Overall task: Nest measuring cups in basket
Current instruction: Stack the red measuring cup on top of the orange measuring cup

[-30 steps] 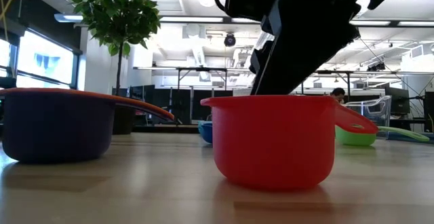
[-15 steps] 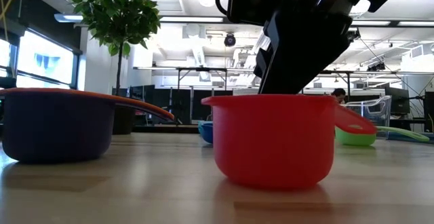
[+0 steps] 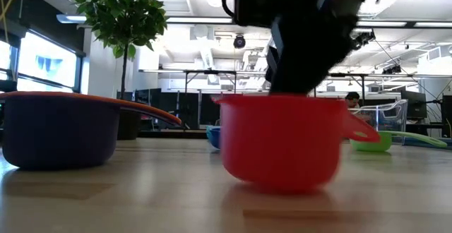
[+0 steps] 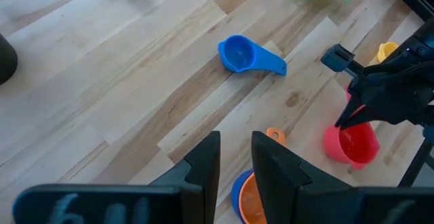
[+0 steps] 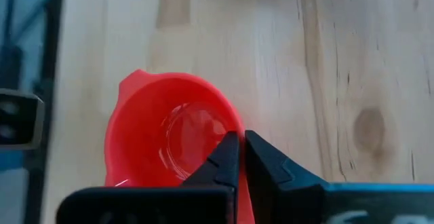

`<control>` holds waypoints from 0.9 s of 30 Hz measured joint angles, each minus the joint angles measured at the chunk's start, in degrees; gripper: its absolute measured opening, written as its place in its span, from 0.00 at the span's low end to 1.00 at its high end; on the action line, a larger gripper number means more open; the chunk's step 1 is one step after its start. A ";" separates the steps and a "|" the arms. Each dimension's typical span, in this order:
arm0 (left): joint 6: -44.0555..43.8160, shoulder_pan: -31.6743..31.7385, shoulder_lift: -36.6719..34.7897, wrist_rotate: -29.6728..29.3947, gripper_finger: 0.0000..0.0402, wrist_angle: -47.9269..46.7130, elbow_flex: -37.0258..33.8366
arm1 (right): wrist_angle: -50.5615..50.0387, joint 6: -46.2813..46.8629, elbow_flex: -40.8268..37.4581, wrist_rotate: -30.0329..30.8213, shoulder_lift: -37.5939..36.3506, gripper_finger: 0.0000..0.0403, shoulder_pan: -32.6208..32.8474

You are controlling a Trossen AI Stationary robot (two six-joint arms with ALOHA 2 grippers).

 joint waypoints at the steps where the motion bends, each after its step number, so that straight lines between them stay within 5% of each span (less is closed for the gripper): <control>1: -0.01 0.00 0.00 0.02 0.18 0.00 -0.01 | 0.17 0.19 0.72 -0.22 0.00 0.01 -0.25; 15: -2.62 0.80 0.00 0.12 0.18 -0.02 0.00 | -8.97 -3.29 17.15 3.22 -0.09 0.00 -5.47; 27: -2.42 7.53 -0.04 0.10 0.18 -1.87 0.00 | -3.98 -8.08 22.30 3.01 -0.08 0.00 -9.61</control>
